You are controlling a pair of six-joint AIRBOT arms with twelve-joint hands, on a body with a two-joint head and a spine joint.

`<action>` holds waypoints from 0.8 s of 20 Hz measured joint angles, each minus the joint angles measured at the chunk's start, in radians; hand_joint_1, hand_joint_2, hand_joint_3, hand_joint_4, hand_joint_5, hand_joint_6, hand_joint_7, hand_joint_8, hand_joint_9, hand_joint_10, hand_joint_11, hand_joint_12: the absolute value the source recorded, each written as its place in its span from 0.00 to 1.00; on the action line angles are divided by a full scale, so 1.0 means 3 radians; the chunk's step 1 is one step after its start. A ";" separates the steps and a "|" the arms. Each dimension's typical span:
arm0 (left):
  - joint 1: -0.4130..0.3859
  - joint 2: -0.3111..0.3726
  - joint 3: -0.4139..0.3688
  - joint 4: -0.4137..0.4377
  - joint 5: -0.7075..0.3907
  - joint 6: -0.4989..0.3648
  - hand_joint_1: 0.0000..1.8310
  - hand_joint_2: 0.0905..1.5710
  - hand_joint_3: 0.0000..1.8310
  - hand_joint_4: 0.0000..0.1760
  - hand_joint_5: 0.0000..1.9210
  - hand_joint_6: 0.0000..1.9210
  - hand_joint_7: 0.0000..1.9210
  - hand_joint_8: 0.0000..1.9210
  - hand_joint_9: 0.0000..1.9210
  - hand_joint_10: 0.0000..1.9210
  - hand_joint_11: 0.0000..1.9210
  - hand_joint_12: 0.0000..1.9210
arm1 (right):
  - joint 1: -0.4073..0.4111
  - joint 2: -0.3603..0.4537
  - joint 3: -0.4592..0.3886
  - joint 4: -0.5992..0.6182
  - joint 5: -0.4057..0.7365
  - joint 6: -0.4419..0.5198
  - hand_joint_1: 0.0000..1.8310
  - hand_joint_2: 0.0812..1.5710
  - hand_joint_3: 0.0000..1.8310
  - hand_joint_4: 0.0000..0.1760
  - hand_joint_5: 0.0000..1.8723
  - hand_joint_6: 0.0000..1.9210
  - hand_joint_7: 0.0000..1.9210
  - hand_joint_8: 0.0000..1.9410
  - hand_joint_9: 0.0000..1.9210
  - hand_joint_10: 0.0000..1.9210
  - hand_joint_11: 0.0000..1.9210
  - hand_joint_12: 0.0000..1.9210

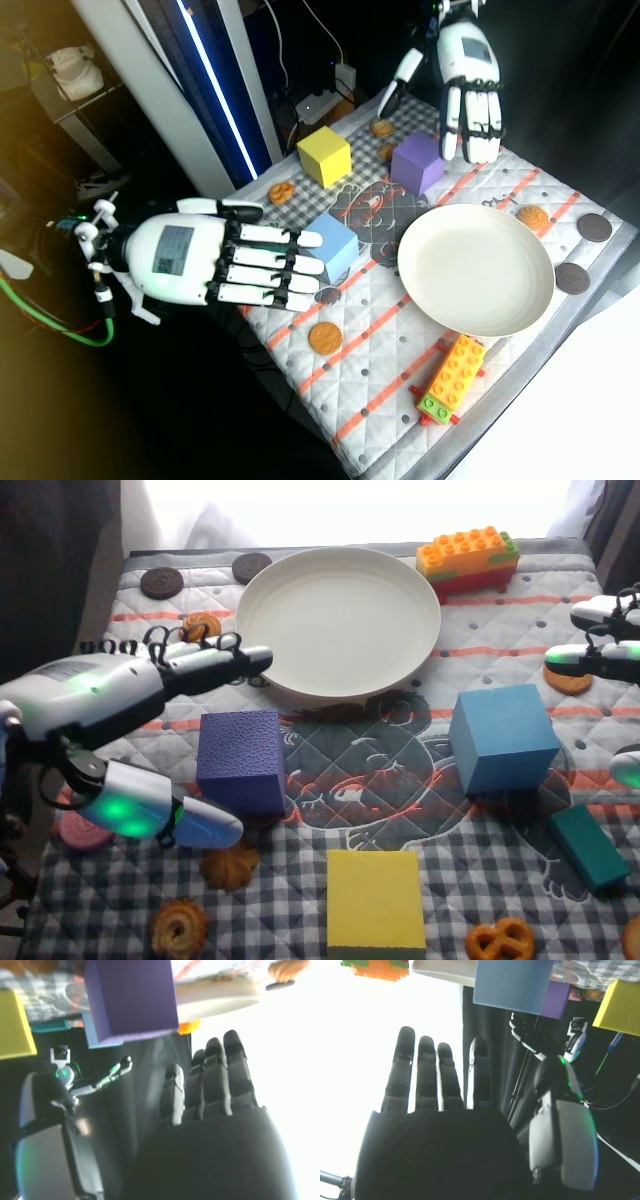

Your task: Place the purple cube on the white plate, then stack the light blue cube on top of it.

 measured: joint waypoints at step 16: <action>-0.0057 -0.0291 0.0220 -0.0346 0.0060 0.0136 0.53 0.59 0.00 0.00 0.41 0.01 0.31 0.41 0.26 0.41 0.00 0.60 | 0.0000 -0.0013 -0.0011 0.0003 -0.0003 0.0000 0.13 0.75 0.00 0.79 0.20 0.00 0.09 0.00 0.10 0.00 0.04 0.32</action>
